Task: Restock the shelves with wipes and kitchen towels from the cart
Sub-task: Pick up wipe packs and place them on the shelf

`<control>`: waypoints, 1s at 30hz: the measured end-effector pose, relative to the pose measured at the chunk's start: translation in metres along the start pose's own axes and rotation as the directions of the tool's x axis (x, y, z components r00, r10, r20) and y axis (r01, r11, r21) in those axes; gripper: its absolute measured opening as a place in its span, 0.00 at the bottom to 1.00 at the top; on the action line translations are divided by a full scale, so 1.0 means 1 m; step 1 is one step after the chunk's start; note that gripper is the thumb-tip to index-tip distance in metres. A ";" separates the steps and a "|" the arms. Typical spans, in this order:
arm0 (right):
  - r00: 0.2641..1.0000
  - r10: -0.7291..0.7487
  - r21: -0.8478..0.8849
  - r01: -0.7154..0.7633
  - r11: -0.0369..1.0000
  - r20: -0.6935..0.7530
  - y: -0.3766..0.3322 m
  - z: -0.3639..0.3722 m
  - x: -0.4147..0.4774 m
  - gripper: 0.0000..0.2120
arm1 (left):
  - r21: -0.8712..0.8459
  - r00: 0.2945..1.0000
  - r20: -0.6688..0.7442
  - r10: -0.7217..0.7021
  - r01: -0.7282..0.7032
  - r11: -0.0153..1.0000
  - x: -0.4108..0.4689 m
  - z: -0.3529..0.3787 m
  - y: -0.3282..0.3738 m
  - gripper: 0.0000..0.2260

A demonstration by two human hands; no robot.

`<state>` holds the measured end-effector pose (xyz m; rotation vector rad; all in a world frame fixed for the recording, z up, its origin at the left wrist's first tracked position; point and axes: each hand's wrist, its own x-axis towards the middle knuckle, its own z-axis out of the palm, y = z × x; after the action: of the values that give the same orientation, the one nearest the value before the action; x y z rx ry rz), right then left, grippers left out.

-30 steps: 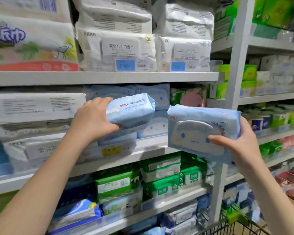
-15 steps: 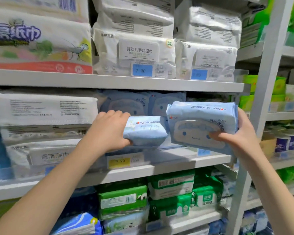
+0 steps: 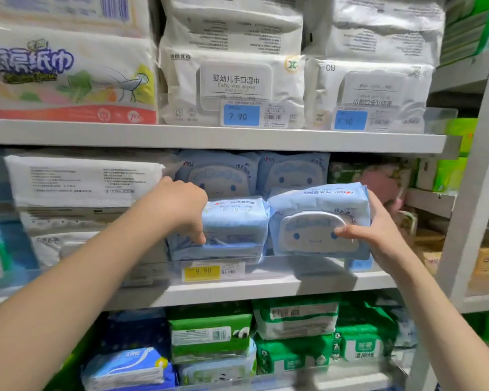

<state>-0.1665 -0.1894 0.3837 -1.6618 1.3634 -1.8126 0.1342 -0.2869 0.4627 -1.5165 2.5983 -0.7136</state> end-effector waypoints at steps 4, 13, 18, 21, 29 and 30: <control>0.993 0.069 -0.005 -0.069 0.998 0.092 0.004 -0.001 0.015 0.37 | -0.005 0.997 0.054 -0.048 0.048 0.999 0.000 -0.006 0.007 0.19; 0.975 0.210 -0.728 -0.096 0.679 0.067 -0.025 -0.005 0.034 0.35 | 0.019 0.955 -0.297 0.016 -0.010 1.000 -0.009 0.028 0.034 0.28; 0.940 0.314 -0.837 -0.065 0.543 0.130 -0.009 0.011 0.027 0.54 | -0.045 0.932 -0.363 -0.007 -0.010 0.999 -0.006 0.039 0.030 0.28; 0.952 0.290 -0.851 -0.070 0.520 0.099 -0.010 0.012 0.021 0.46 | -0.045 0.927 -0.376 0.005 -0.023 0.999 -0.004 0.042 0.031 0.28; 0.979 0.002 -0.882 0.182 0.435 0.203 -0.016 0.037 0.010 0.29 | -0.107 0.947 -0.317 0.054 -0.093 0.990 0.004 0.050 0.028 0.27; 0.981 -0.035 -0.893 0.188 0.410 0.191 -0.011 0.040 0.008 0.28 | -0.110 0.946 -0.318 0.054 -0.093 0.990 0.004 0.051 0.028 0.27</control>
<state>-0.1294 -0.2069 0.3917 -2.3367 2.4765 -0.8703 0.1232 -0.2972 0.4064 -1.4292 2.9658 -0.8672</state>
